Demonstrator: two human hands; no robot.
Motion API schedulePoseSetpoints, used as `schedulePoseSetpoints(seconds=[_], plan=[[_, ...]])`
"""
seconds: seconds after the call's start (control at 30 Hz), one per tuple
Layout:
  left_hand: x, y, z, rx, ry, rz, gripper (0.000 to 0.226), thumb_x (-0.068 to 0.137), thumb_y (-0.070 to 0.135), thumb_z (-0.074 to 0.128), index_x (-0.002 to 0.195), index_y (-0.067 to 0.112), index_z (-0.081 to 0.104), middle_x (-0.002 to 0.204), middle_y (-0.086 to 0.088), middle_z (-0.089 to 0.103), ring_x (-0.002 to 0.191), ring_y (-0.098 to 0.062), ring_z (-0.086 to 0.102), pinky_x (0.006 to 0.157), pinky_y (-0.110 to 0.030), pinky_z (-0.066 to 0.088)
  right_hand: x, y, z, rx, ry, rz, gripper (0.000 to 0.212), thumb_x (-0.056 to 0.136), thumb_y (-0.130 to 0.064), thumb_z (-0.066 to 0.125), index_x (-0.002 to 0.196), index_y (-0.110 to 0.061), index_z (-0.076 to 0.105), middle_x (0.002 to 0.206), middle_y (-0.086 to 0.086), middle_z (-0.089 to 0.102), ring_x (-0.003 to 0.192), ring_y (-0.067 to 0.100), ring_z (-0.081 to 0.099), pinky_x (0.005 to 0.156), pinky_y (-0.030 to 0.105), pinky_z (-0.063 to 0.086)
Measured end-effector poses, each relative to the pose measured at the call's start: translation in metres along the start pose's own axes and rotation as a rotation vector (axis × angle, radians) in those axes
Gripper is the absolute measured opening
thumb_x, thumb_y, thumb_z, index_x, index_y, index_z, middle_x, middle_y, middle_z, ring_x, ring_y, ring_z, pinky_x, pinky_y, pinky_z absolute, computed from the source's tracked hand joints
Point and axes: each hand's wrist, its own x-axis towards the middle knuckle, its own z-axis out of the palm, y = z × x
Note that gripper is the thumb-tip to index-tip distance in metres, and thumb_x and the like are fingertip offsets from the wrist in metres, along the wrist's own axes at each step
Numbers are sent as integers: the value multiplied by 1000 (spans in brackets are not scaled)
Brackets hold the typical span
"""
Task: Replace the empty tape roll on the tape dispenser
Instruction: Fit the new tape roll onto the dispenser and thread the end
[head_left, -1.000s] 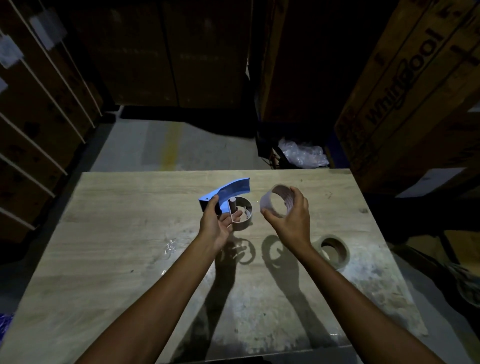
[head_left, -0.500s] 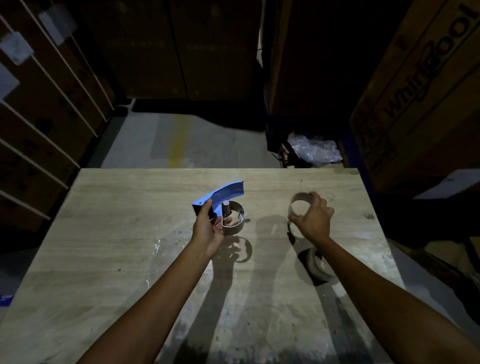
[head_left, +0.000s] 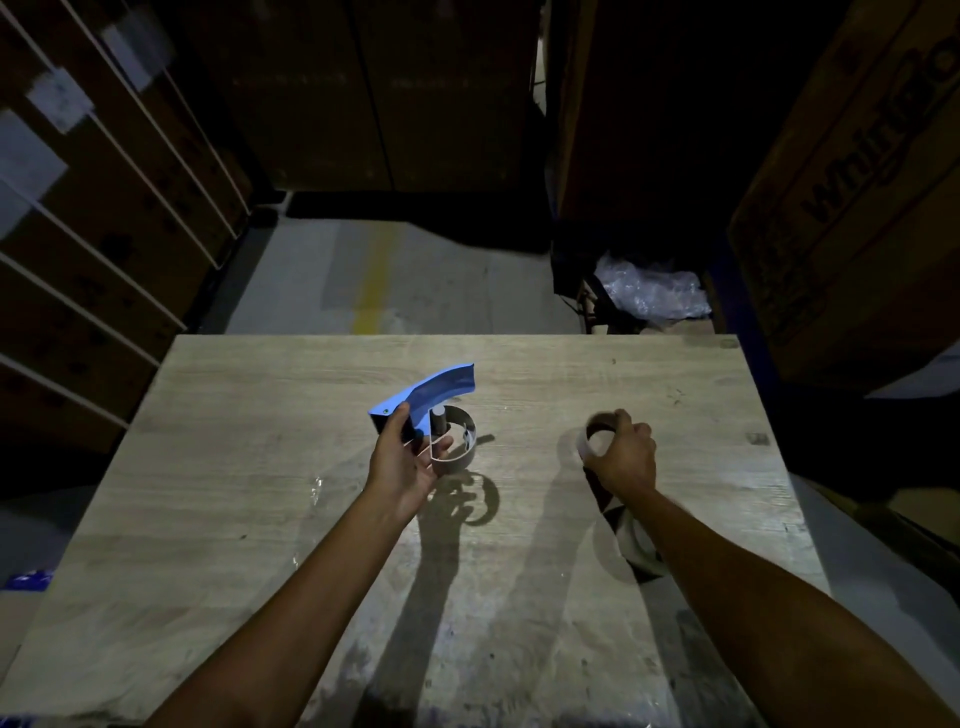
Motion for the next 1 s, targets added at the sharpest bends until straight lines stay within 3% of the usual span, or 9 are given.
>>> schedulePoseSetpoints(seconds=[0.13, 0.27, 0.43, 0.57, 0.73, 0.83, 1.0], plan=[[0, 1, -2, 16, 9, -8, 35, 96, 34, 58, 124, 14, 56, 122, -9, 57, 81, -23, 69, 62, -32, 59, 2, 1, 1, -60, -13, -11, 85, 76, -31, 80, 145, -16, 32, 134, 21, 41, 124, 40, 42, 100, 49, 46], [-1, 1, -1, 24, 5, -17, 44, 96, 34, 58, 134, 12, 54, 125, -10, 57, 90, -27, 66, 58, -31, 60, 3, 2, 0, -82, -45, -10, 98, 69, -28, 86, 146, -17, 27, 137, 21, 38, 125, 41, 39, 101, 49, 46], [-4, 0, 0, 77, 7, -27, 45, 95, 36, 58, 132, 11, 55, 122, -11, 57, 89, -29, 66, 57, -30, 58, -1, 4, -5, -148, -85, -4, 125, 61, -43, 90, 154, -20, 9, 151, 20, 25, 136, 41, 27, 108, 51, 38], [-4, -2, -6, 121, -12, -31, 46, 95, 38, 59, 132, 11, 55, 117, -11, 59, 86, -27, 67, 65, -33, 58, -15, -8, -3, -98, 31, -115, 108, 73, -48, 80, 153, -16, 15, 155, 21, 22, 143, 38, 19, 112, 52, 33], [-12, -4, -17, 187, -32, -82, 35, 95, 38, 59, 117, 11, 59, 82, -10, 73, 66, -24, 68, 55, -27, 57, -50, -43, 5, 66, 74, -260, 82, 84, -38, 72, 149, -12, 31, 151, 18, 31, 138, 36, 32, 112, 46, 34], [-13, -5, -30, 228, -51, -123, 36, 94, 38, 58, 118, 12, 56, 77, -12, 72, 55, -21, 68, 49, -26, 55, -79, -73, 8, 183, 52, -380, 68, 84, -25, 72, 144, -11, 41, 147, 14, 40, 134, 31, 41, 110, 44, 39], [-17, -1, -55, 355, -57, -153, 29, 93, 40, 60, 104, 13, 59, 79, -13, 72, 60, -25, 70, 52, -27, 54, -118, -112, 25, 266, -80, -510, 60, 82, -15, 68, 139, -19, 52, 136, 5, 57, 118, 22, 58, 95, 39, 52]])
